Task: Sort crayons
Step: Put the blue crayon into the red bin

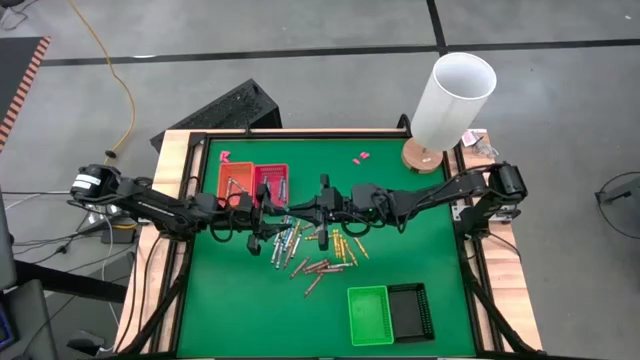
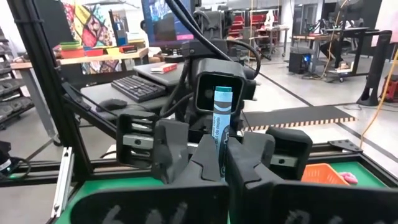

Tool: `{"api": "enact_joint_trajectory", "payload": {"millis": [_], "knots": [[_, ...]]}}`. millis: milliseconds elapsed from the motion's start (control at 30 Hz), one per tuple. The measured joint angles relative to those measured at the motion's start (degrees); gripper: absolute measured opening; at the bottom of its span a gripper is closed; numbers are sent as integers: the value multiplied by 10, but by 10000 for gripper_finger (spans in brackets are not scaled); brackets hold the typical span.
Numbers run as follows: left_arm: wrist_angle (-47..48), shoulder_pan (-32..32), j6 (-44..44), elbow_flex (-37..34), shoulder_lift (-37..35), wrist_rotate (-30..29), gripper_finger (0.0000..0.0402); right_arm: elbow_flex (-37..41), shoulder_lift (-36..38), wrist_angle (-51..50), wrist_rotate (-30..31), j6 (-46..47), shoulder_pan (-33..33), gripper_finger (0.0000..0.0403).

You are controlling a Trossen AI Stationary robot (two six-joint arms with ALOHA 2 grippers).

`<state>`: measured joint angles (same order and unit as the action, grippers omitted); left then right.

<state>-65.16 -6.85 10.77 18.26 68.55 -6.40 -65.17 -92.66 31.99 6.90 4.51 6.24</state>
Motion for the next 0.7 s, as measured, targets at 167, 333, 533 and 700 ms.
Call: {"api": "enact_joint_trajectory", "payload": {"millis": [167,333,533,700], "knots": [[-44,0,1,0,23,-2,169,0,0,-2,-10,0,0,1],[-54,0,1,0,29,1,169,0,0,-5,-10,1,0,1],[-39,0,3,14,28,2,169,0,-5,-1,-11,1,0,1],[57,0,-5,60,28,1,164,0,-5,-1,-10,0,-1,1]]}}
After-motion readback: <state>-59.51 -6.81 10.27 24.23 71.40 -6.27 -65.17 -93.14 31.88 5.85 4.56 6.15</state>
